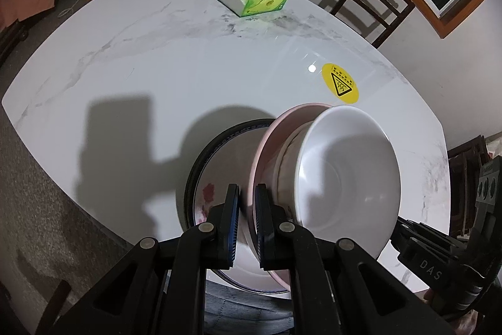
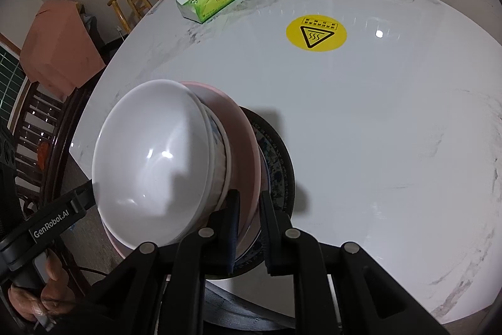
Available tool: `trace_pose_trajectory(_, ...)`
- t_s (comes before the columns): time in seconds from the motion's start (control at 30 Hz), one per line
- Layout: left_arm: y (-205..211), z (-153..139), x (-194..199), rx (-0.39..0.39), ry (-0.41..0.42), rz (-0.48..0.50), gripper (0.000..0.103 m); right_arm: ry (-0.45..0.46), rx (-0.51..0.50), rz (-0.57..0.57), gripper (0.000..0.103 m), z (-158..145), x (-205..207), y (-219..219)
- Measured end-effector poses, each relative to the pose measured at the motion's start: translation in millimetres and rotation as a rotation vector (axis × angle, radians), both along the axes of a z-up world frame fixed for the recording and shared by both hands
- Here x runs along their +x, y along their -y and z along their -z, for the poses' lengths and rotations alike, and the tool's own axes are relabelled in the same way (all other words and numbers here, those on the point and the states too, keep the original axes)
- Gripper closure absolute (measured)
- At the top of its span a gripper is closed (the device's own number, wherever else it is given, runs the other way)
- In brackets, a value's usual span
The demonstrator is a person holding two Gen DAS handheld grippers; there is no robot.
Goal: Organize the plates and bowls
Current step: 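Carry the nested bowls over the blue-rimmed plate stack with both grippers, then lower the nested bowls onto the plate stack and open both grippers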
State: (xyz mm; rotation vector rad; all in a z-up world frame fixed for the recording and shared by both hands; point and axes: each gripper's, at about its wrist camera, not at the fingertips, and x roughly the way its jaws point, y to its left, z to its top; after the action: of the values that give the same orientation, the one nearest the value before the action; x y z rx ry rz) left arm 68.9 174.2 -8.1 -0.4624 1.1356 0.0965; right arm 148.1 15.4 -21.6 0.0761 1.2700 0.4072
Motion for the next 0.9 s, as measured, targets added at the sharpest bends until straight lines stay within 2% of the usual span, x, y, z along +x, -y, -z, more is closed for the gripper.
trace_pose_trajectory(0.73,-11.0,9.1,-1.6,-0.044,0.014,-0.004,0.098,0.039,-0.038,0.012,0.087,-3.1,-5.5,-10.7)
trace_pose_trajectory(0.9,-11.3,8.6,-3.1,-0.037,0.021,-0.007,0.094,0.051,-0.043,0.008,0.087,-3.0,-6.6,-10.9)
